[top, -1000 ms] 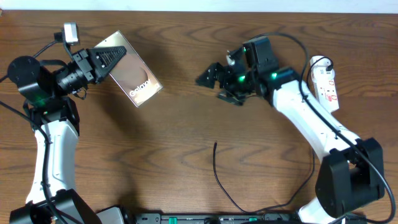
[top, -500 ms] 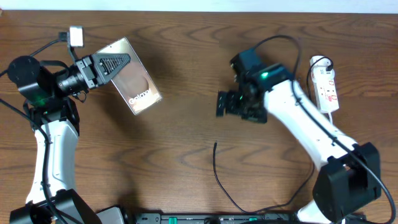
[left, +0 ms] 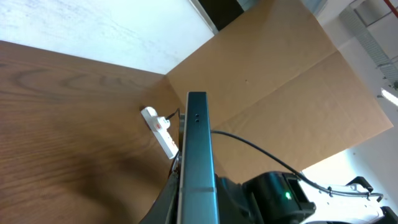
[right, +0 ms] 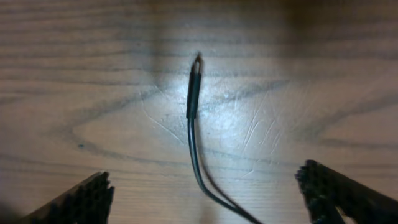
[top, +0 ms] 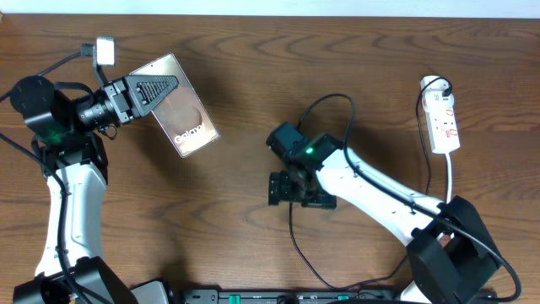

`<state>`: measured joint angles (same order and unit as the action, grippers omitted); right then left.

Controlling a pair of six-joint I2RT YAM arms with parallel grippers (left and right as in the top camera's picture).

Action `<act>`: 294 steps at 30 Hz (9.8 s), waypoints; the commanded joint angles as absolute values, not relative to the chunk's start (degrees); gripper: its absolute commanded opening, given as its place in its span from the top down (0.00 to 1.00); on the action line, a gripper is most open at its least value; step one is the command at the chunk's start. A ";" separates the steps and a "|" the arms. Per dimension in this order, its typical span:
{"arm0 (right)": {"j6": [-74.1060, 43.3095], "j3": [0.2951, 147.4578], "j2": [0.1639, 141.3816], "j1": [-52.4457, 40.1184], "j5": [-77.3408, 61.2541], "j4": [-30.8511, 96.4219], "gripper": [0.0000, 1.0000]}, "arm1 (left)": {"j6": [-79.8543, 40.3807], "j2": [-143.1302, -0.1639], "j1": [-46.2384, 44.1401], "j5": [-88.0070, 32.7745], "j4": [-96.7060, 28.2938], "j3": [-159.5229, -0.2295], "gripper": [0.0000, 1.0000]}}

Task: Plug charger to phone and switch on socket
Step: 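Lower the right gripper over the black cable's plug end, then close the right gripper on the cable plug, then lift the plug with the right gripper toward the phone's bottom edge, then push the plug into the phone's port with the right gripper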

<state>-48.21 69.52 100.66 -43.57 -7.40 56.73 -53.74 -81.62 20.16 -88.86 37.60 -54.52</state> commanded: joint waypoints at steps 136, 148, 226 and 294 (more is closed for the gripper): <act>-44.56 61.06 111.66 -43.83 -16.05 50.37 0.99 | -52.90 -81.23 20.34 -90.04 36.47 -55.35 0.92; -6.63 61.23 111.63 -36.69 -71.83 23.22 0.99 | -52.93 -81.23 20.34 -90.04 36.47 -55.33 0.93; -27.42 61.23 111.66 -35.29 -82.87 -40.99 0.99 | -49.30 -81.23 16.62 -90.04 36.23 -50.28 0.92; -39.18 61.23 111.66 -34.26 -70.43 -51.13 0.99 | -45.84 -81.23 13.67 -90.04 36.27 -48.05 0.93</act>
